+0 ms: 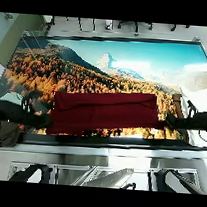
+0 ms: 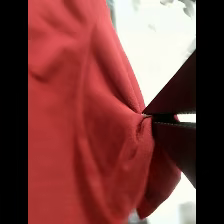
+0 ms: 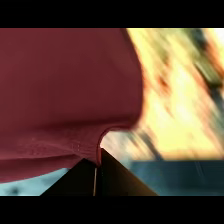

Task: Fold the shirts.

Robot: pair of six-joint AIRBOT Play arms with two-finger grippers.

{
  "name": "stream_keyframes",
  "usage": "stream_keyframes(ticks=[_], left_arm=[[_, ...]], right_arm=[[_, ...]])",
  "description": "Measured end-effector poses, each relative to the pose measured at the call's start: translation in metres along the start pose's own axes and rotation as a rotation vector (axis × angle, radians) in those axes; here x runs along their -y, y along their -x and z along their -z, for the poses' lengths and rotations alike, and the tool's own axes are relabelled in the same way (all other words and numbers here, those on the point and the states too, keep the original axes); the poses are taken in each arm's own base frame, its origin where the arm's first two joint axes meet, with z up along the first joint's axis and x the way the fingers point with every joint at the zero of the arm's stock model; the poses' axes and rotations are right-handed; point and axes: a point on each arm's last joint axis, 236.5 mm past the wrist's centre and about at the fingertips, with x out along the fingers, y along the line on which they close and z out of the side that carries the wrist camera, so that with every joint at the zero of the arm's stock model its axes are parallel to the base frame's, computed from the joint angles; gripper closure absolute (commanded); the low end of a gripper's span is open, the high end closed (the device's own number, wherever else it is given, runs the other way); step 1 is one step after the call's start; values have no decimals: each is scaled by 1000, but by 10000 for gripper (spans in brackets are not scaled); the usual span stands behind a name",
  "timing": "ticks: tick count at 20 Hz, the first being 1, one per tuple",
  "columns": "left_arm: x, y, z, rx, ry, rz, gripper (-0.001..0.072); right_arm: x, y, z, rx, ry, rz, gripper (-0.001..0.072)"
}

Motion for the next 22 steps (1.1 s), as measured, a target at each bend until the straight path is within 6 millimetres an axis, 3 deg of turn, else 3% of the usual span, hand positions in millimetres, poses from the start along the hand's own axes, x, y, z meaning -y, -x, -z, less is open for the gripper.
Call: stream_keyframes(ticks=[4,8,10,14,15,16,17,18,20,22], left_arm=[[25,7,-76,103,-34,63,687],[47,-11,-144,150,-82,88,687],[52,-31,-168,139,-97,89,688],[43,-72,-194,87,-102,56,687],[40,-81,-199,78,-99,51,652],[37,-89,-202,67,-98,48,343],[35,-94,-206,61,-95,44,37],[35,-97,-211,61,-90,44,0],[37,-97,-221,67,-90,43,0],[44,-87,-231,84,-99,50,0]], right_arm=[[-34,-9,-57,133,58,-44,695],[-45,-25,-104,179,68,-51,694],[-43,-36,-119,176,67,-48,693],[-36,-59,-129,155,108,-33,686],[-35,-62,-130,154,123,-29,636],[-35,-63,-132,156,136,-26,449],[-34,-63,-136,162,149,-23,310],[-33,-60,-140,166,165,-18,271],[-28,-51,-147,167,196,-1,240],[-21,-43,-153,155,207,11,140]])
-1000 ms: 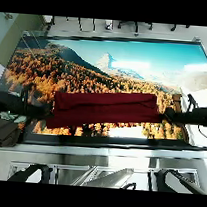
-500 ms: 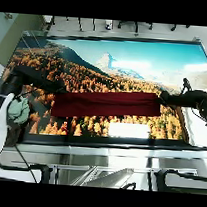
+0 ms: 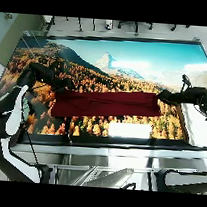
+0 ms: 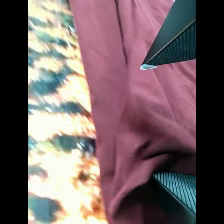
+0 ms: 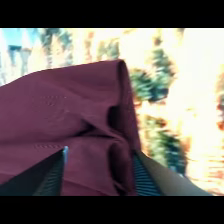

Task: Fold the shirts.

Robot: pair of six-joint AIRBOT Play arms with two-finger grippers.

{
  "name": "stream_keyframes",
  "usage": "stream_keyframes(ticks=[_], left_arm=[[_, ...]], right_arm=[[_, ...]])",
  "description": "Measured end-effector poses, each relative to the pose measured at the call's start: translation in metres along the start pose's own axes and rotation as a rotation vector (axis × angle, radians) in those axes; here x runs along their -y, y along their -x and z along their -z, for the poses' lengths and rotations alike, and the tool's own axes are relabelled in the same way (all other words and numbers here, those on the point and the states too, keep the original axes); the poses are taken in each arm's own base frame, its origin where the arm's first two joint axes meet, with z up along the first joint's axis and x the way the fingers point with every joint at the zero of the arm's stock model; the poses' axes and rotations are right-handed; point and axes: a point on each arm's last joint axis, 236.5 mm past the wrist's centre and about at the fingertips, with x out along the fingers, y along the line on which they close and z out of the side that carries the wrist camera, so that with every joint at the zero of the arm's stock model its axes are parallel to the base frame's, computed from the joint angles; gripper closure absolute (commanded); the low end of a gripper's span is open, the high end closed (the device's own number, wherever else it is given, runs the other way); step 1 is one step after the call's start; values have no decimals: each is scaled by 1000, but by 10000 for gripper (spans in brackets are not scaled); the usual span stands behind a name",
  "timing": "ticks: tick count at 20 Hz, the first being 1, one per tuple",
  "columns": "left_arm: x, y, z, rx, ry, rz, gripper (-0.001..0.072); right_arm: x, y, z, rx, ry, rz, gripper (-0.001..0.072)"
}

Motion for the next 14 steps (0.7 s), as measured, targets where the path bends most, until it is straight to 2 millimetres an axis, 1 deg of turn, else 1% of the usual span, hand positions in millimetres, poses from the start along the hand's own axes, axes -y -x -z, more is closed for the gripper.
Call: stream_keyframes(ticks=[1,3,5,6,7,8,9,10,11,13,14], left_arm=[[3,7,-7,13,-9,3,0],[10,25,-18,31,-11,8,0],[19,43,-23,34,-20,15,0],[23,53,-24,33,-29,18,0],[28,61,-25,32,-30,21,1],[35,71,-24,34,-43,23,1],[43,79,-23,36,-57,27,56],[51,85,-22,38,-69,31,345],[58,90,-21,45,-82,34,681],[75,97,-20,61,-116,39,687],[85,97,-19,64,-134,43,687]], right_arm=[[4,0,1,-18,0,1,140],[11,-5,7,-71,2,-7,142],[17,-15,16,-121,1,-20,146],[17,-21,18,-137,-4,-39,150],[16,-26,20,-150,-12,-60,229],[15,-31,22,-162,-14,-75,403],[15,-38,26,-178,-17,-87,505],[14,-42,29,-193,-16,-98,628],[14,-47,31,-205,-10,-103,694],[10,-54,32,-215,-2,-119,695],[9,-56,31,-218,2,-123,695]])
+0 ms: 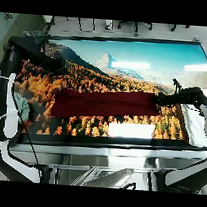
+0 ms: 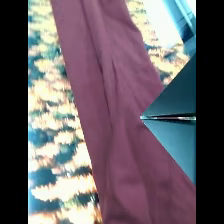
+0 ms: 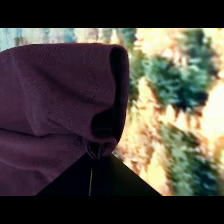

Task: Fold the shirts.

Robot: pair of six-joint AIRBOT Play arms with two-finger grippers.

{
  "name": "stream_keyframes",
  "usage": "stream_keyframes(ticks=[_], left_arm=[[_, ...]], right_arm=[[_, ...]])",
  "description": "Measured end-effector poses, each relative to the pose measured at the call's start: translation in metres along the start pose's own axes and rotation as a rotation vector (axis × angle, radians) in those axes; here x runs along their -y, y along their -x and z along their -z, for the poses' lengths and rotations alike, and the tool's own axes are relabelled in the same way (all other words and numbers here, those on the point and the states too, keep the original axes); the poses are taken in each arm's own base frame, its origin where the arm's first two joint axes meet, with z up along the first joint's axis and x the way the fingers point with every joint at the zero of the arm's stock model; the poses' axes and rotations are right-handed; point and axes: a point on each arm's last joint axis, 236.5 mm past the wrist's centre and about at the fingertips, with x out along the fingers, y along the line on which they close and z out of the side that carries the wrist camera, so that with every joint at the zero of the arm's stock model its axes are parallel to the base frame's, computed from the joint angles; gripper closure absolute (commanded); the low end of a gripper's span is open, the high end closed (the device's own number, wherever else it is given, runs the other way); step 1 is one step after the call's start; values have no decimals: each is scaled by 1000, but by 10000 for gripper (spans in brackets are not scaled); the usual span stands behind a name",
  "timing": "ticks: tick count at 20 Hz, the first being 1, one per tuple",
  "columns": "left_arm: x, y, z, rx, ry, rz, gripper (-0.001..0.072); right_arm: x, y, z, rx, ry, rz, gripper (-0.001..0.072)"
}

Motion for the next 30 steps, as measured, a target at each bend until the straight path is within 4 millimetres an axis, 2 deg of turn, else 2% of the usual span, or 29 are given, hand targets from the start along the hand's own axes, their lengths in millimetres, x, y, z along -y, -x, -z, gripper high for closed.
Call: stream_keyframes(ticks=[2,5,8,10,13,16,19,22,25,27,28,30], left_arm=[[23,-6,3,-1,-41,13,688],[60,-41,22,-48,-100,37,687],[93,-104,47,-80,-151,55,687],[112,-154,64,-89,-186,62,687],[143,-222,87,-100,-219,96,687],[173,-272,107,-117,-222,140,687],[200,-305,120,-139,-183,191,687],[220,-316,127,-158,-151,233,687],[222,-302,130,-205,-134,244,687],[221,-271,122,-237,-136,253,688],[218,-247,113,-243,-140,255,688],[197,-187,85,-217,-158,226,687]], right_arm=[[-3,2,-4,0,19,-3,696],[-13,22,-13,3,76,7,696],[-60,67,-26,41,158,-46,696],[-97,105,-33,91,230,-64,696],[-155,156,-29,159,346,-87,696],[-201,193,-15,213,437,-97,696],[-233,210,2,229,487,-113,696],[-247,215,14,219,496,-122,696],[-252,215,21,198,486,-130,696],[-253,214,25,183,481,-134,696],[-254,214,27,177,476,-136,696],[-257,211,30,163,462,-142,696]])
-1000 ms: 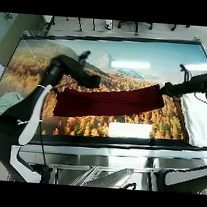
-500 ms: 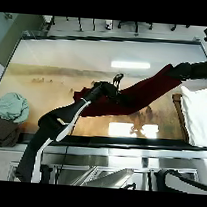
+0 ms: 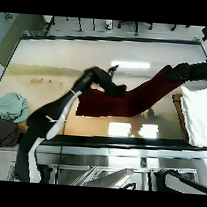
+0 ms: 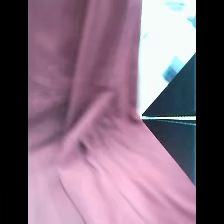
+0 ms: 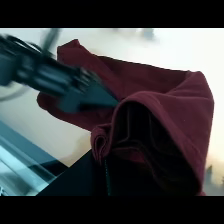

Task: Fold the shirts.

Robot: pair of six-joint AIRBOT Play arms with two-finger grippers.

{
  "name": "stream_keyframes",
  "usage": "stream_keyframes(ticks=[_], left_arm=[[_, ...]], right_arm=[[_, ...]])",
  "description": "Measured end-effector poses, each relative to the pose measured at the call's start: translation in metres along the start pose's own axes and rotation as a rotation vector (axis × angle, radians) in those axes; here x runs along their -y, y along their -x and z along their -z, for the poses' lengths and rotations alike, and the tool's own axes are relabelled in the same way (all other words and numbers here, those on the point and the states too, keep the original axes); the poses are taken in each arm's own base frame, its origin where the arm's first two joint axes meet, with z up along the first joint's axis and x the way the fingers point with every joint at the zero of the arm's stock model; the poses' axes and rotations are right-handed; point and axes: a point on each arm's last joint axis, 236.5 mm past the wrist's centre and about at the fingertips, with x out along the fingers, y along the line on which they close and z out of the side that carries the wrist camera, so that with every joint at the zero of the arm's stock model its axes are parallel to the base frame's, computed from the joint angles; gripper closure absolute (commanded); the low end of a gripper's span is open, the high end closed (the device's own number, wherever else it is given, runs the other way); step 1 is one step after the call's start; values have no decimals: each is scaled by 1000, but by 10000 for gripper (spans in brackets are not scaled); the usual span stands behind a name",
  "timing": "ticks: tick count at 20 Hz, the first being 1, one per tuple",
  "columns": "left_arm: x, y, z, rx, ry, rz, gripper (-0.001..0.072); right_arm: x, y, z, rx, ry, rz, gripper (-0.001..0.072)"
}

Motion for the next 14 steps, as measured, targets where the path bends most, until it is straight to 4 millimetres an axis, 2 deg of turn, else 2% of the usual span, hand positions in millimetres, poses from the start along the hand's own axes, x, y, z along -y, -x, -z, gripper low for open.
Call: stream_keyframes(ticks=[3,5,6,8,9,10,11,13,14], left_arm=[[-24,135,-14,123,-11,-110,687],[-41,228,-11,251,10,-198,688],[-46,271,-6,320,24,-230,687],[-57,346,13,459,63,-300,687],[-60,374,24,514,79,-329,688],[-64,399,37,565,95,-358,687],[-66,417,47,605,108,-379,687],[-70,441,68,668,126,-419,687],[-72,449,76,697,129,-436,687]], right_arm=[[-22,-14,0,-12,1,-39,696],[-50,-37,-5,-10,25,-80,694],[-67,-56,-7,-11,39,-104,695],[-107,-112,-8,-17,72,-163,692],[-126,-149,-4,-27,83,-188,555],[-141,-189,5,-41,87,-203,270],[-155,-234,19,-56,81,-211,215],[-173,-308,56,-96,74,-209,215],[-176,-335,76,-121,77,-199,214]])
